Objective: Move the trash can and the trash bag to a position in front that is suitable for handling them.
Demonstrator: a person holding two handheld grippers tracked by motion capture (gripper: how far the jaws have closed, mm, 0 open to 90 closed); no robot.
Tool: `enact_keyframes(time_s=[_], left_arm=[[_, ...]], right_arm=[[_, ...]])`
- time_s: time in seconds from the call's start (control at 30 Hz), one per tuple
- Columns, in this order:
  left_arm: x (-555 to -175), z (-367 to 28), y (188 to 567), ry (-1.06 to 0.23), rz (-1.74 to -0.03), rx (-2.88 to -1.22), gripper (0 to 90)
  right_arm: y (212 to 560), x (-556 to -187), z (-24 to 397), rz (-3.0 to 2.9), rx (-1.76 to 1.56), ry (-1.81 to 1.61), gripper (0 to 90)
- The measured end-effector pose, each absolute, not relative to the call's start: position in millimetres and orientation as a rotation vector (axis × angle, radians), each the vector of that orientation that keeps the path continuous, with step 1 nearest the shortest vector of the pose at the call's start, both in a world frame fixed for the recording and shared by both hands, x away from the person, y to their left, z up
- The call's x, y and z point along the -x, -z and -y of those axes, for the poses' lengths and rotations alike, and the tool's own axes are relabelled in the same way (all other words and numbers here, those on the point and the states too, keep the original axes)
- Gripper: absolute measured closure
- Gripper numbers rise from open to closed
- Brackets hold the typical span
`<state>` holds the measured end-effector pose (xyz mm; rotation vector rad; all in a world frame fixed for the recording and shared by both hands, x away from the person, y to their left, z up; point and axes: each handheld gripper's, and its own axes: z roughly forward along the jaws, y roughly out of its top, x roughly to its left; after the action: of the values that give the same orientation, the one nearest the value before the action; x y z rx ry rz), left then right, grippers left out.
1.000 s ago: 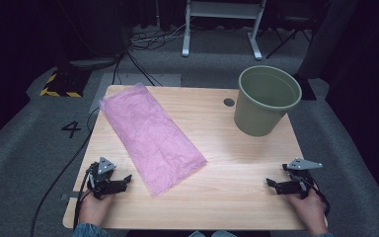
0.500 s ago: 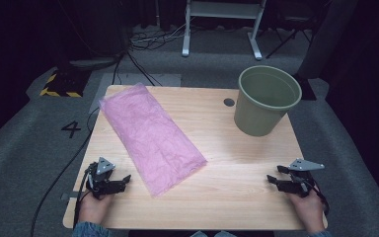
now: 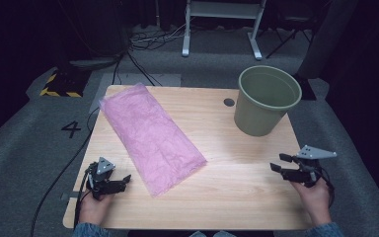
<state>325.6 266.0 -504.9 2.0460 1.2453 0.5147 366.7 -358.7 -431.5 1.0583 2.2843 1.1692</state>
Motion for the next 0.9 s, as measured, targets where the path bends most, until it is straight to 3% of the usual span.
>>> enact_keyframes(time_s=[0.3,0.6,0.8,0.9], left_arm=[[-324,-265,505,-0.523,-1.254,-2.042,20.1],[-324,-265,505,-0.521,-1.255,-2.040,20.1],[-324,-265,505,-0.519,-1.254,-2.041,20.0],[-324,-265,505,-0.519,-1.253,-2.041,19.9]], right_arm=[[369,-396,354,-2.220,-0.952,-1.211,39.2],[321,-440,321,-2.196,-0.912,-1.263,39.9],[321,-471,307,-2.222,-0.960,-1.244,41.8],[326,-481,299,-2.231,-0.959,-1.210,48.8]])
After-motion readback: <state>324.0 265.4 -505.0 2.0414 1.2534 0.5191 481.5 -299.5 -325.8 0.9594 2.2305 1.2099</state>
